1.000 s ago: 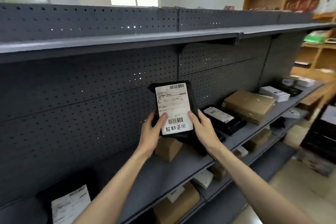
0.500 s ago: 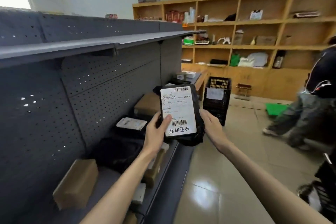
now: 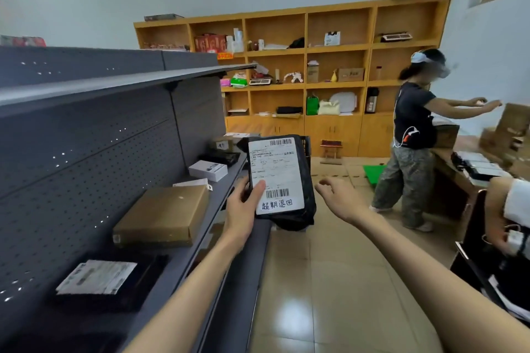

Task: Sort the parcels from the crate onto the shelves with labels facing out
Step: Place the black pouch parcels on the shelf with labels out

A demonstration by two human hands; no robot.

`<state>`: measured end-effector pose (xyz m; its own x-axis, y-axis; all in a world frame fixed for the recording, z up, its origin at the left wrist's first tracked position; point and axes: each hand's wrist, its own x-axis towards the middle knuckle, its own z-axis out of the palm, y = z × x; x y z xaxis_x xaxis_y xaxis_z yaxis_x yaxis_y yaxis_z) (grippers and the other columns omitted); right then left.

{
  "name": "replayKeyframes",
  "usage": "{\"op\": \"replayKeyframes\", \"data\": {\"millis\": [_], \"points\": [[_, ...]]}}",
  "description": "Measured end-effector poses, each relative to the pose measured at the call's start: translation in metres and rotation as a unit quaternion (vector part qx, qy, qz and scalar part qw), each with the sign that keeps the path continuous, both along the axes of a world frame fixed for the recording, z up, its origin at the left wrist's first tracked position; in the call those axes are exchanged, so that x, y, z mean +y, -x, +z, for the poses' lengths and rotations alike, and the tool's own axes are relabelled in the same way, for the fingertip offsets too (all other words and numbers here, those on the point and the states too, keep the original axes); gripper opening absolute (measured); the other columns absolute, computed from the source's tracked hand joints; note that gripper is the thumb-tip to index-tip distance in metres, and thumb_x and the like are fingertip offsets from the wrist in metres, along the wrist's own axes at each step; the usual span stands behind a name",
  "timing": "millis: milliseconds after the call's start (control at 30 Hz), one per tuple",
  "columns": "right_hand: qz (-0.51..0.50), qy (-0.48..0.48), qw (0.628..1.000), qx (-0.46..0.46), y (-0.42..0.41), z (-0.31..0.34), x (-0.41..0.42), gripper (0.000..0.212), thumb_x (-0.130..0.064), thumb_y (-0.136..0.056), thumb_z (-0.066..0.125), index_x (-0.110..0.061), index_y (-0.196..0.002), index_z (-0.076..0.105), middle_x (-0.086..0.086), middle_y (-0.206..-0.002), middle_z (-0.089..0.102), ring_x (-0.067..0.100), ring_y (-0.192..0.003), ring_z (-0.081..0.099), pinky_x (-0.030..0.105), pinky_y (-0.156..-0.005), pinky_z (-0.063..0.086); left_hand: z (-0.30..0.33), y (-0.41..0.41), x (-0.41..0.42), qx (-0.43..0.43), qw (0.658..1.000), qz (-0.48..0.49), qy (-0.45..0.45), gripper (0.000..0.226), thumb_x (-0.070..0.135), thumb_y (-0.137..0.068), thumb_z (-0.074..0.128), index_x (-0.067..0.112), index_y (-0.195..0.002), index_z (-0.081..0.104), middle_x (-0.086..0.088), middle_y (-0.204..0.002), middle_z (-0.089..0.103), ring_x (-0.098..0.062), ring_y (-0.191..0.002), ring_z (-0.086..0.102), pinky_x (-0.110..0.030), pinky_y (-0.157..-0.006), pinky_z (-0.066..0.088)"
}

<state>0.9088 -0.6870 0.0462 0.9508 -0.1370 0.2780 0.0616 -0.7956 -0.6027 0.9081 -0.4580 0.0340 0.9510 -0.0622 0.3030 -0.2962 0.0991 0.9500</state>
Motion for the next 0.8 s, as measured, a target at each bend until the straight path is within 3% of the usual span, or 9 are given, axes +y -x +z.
{"op": "replayKeyframes", "data": {"millis": [67, 167, 433, 600, 800], "points": [[-0.008, 0.028, 1.000, 0.011, -0.027, 0.000, -0.010, 0.035, -0.033, -0.103, 0.046, -0.005, -0.115, 0.064, 0.010, -0.112, 0.067, 0.018, -0.091, 0.057, 0.032, -0.073, 0.043, -0.004, -0.032, -0.012, 0.011, 1.000, -0.006, 0.001, 0.028, 0.027, -0.098, 0.064, 0.019, -0.124, 0.065, 0.005, -0.111, 0.076, -0.014, -0.103, 0.072, -0.031, -0.086, 0.057], [-0.020, 0.089, 0.996, 0.022, -0.073, 0.002, -0.022, 0.039, -0.036, -0.102, 0.046, -0.003, -0.107, 0.066, 0.013, -0.108, 0.067, 0.027, -0.097, 0.061, 0.037, -0.077, 0.047, -0.008, -0.082, -0.026, 0.025, 1.000, -0.011, 0.005, 0.027, 0.025, -0.098, 0.063, 0.017, -0.124, 0.064, 0.003, -0.109, 0.076, -0.013, -0.100, 0.073, -0.022, -0.076, 0.057], [-0.035, 0.191, 0.979, 0.056, -0.225, 0.004, -0.049, 0.038, -0.043, -0.099, 0.046, -0.013, -0.112, 0.063, 0.008, -0.114, 0.067, 0.026, -0.100, 0.061, 0.033, -0.070, 0.045, -0.009, -0.240, -0.049, 0.023, 1.000, -0.015, 0.010, 0.030, 0.025, -0.098, 0.062, 0.014, -0.126, 0.064, -0.001, -0.114, 0.075, -0.009, -0.098, 0.072, -0.020, -0.075, 0.056], [-0.053, 0.202, 0.975, 0.074, -0.318, 0.021, -0.069, 0.037, -0.041, -0.099, 0.045, -0.013, -0.117, 0.062, 0.009, -0.117, 0.066, 0.026, -0.103, 0.061, 0.033, -0.076, 0.048, 0.008, -0.346, -0.064, -0.006, 1.000, -0.013, 0.005, 0.035, 0.018, -0.100, 0.059, 0.009, -0.134, 0.059, 0.001, -0.114, 0.073, 0.004, -0.086, 0.071, -0.011, -0.065, 0.052], [-0.064, 0.182, 0.978, 0.081, -0.419, 0.021, -0.102, 0.035, -0.038, -0.098, 0.045, -0.012, -0.113, 0.063, 0.010, -0.113, 0.068, 0.027, -0.100, 0.062, 0.036, -0.080, 0.052, 0.005, -0.456, -0.093, -0.006, 1.000, -0.019, 0.008, 0.039, 0.020, -0.100, 0.060, 0.014, -0.138, 0.058, 0.002, -0.118, 0.072, -0.001, -0.093, 0.071, -0.014, -0.069, 0.053]]}}
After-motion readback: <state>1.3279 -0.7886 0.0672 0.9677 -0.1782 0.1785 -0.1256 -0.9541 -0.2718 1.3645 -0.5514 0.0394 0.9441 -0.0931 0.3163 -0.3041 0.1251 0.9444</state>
